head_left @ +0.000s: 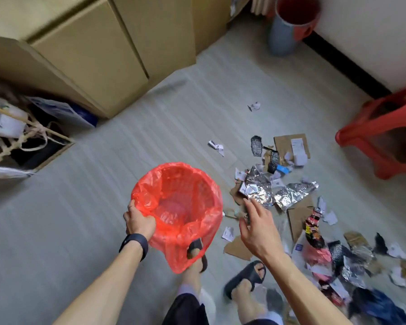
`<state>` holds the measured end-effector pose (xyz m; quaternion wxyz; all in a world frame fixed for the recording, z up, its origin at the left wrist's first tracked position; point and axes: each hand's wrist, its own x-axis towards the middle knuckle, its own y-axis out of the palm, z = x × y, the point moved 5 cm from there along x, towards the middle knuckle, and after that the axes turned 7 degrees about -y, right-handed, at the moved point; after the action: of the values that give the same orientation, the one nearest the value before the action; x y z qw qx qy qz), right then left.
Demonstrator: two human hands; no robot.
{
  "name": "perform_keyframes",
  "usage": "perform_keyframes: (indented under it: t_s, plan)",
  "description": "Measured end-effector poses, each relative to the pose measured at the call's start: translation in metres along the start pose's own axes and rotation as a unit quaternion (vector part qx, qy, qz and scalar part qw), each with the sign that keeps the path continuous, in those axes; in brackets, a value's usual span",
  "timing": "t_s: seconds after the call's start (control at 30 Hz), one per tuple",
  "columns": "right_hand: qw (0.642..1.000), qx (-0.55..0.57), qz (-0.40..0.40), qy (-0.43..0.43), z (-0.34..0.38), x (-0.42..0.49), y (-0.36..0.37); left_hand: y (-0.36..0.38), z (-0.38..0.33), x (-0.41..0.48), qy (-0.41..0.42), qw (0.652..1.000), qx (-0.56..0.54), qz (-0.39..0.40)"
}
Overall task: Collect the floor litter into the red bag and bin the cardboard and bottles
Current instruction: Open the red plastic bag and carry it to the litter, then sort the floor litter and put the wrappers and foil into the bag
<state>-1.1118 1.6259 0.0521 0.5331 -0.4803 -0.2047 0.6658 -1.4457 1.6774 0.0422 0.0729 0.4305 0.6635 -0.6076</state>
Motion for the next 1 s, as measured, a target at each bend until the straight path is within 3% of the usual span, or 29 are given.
perform_keyframes:
  t_s: [0.2,0.4,0.57,0.7,0.83,1.0]
  plan:
    - [0.999,-0.007,0.03,-0.016,-0.063,0.08,0.122,0.073,0.034,0.129,-0.082,0.99,-0.086,-0.074]
    - [0.994,-0.032,0.098,-0.021,-0.138,0.13,0.278,0.185,0.068,0.223,-0.075,0.969,-0.182,-0.15]
    - [0.987,-0.041,0.152,-0.01,-0.169,0.164,0.375,0.253,0.089,0.263,-0.081,0.95,-0.26,-0.152]
    - [0.981,-0.069,0.18,-0.036,-0.176,0.2,0.426,0.287,0.105,0.286,-0.088,0.938,-0.311,-0.125]
    - [0.976,-0.119,0.174,-0.06,-0.181,0.234,0.455,0.292,0.112,0.305,-0.092,0.92,-0.353,-0.145]
    - [0.975,-0.173,0.117,-0.079,-0.187,0.258,0.474,0.291,0.11,0.325,-0.11,0.901,-0.397,-0.133]
